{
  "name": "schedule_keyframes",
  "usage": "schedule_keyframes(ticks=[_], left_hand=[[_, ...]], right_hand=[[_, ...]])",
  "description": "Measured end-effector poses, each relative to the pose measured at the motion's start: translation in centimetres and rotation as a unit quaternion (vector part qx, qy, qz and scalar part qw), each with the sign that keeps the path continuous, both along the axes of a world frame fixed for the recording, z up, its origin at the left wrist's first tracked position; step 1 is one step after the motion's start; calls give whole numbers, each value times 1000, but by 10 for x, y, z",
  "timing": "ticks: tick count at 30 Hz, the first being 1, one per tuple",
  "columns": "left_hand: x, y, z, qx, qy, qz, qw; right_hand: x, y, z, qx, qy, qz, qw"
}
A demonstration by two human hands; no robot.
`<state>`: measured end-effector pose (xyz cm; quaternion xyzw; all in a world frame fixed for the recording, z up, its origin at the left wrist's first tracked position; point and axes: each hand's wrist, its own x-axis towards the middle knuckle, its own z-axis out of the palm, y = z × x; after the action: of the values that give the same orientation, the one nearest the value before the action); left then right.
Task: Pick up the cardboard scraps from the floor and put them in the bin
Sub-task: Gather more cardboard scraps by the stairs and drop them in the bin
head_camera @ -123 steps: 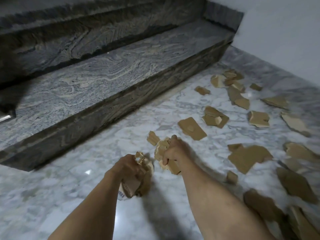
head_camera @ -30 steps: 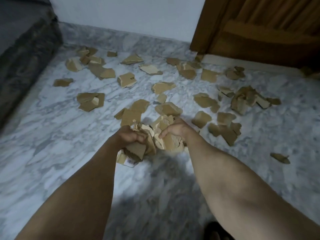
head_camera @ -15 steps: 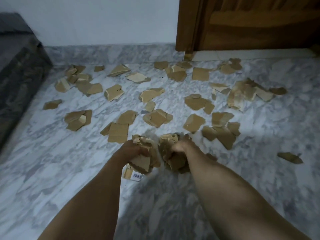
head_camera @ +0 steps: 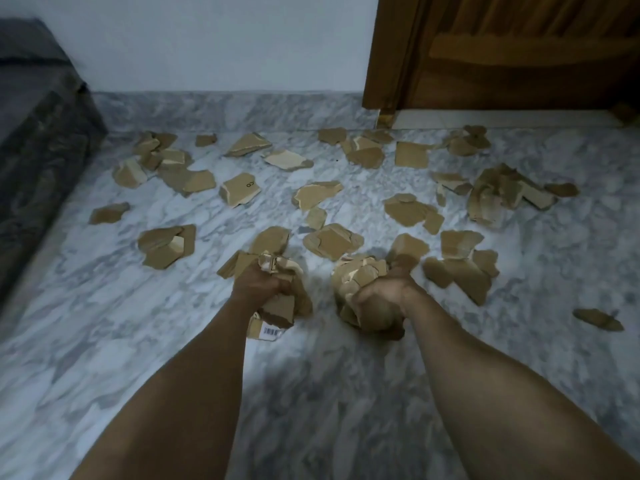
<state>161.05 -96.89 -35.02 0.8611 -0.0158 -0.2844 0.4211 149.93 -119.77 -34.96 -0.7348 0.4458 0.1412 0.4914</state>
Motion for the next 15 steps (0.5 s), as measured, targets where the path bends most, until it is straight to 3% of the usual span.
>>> schedule_keyframes(ticks=[3, 7, 10, 15], left_hand=[[31, 8, 1, 13, -23, -10, 1000], [52, 18, 10, 62, -15, -6, 998], [52, 20, 7, 113, -3, -49, 992], [67, 23, -22, 166, 6, -26, 986]], right_hand=[[10, -6, 11, 43, -60, -51, 996], [41, -11, 19, 38, -82, -40, 995], [73, -7, 11, 40, -69, -18, 997], [122, 5, 0, 63, -6, 55, 996]])
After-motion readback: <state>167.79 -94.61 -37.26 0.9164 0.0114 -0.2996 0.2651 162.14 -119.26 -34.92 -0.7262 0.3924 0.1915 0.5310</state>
